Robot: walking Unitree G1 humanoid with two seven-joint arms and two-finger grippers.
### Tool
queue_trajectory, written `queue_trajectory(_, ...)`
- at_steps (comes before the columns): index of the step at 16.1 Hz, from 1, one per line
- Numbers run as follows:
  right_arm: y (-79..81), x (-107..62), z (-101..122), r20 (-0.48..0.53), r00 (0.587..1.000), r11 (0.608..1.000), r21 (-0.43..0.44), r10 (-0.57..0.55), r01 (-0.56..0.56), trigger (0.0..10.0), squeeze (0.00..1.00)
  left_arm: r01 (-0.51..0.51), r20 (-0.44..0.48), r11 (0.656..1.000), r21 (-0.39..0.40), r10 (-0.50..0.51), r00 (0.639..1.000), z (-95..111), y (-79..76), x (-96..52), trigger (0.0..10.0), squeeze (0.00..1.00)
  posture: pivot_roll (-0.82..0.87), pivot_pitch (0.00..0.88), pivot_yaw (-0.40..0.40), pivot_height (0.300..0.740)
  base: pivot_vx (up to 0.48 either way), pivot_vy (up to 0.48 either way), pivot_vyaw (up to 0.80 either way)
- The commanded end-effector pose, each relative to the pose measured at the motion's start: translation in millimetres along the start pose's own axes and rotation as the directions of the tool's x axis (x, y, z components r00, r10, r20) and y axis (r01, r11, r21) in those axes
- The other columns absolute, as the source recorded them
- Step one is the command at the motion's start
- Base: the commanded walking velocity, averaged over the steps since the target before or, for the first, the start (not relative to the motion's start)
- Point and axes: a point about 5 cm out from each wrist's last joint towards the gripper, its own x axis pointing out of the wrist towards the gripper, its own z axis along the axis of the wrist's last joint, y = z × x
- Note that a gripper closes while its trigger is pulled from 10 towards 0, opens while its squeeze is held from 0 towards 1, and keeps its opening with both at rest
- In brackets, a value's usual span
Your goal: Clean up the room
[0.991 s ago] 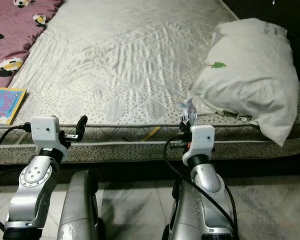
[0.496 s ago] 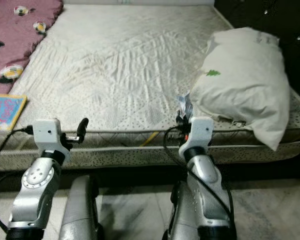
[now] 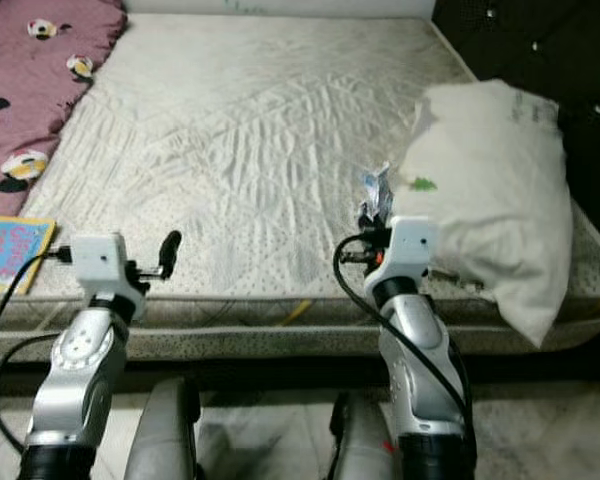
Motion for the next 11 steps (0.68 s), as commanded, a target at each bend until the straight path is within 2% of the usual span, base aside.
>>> queue_trajectory(1, -2.4, 2.5, 0.3, -0.005, 1.000, 1.000, 0.007, -0.014, 0.014, 10.0, 0.00, -0.011, -0.003, 1.000, 0.004, 0.011, 1.000, -0.9, 3.3, 0.8, 10.0, 0.00, -0.02, 0.000, -0.041, 0.667, 0.000, 0.000, 0.00)
queue_trajectory(7, -5.5, 4.9, 0.8, -0.007, 1.000, 1.000, 0.005, -0.026, 0.026, 10.0, 0.00, -0.028, -0.028, 1.000, 0.006, 0.028, 0.999, -7.4, -1.2, -0.2, 10.0, 0.00, -0.02, 0.000, -0.044, 0.738, 0.000, 0.000, 0.00)
queue_trajectory(9, -6.0, 4.8, 0.0, -0.010, 1.000, 1.000, 0.001, -0.029, 0.029, 10.0, 0.00, -0.052, -0.036, 0.999, -0.015, 0.051, 0.998, -7.8, 0.6, 1.2, 10.0, 0.00, -0.03, 0.000, -0.046, 0.740, 0.000, 0.000, 0.00)
queue_trajectory(11, -7.3, 4.7, -2.7, -0.024, 0.999, 0.998, -0.033, -0.049, 0.048, 10.0, 0.00, -0.049, -0.038, 0.999, 0.004, 0.049, 0.998, -7.2, 0.4, 1.8, 10.0, 0.00, -0.03, 0.000, -0.049, 0.740, 0.000, 0.000, 0.00)
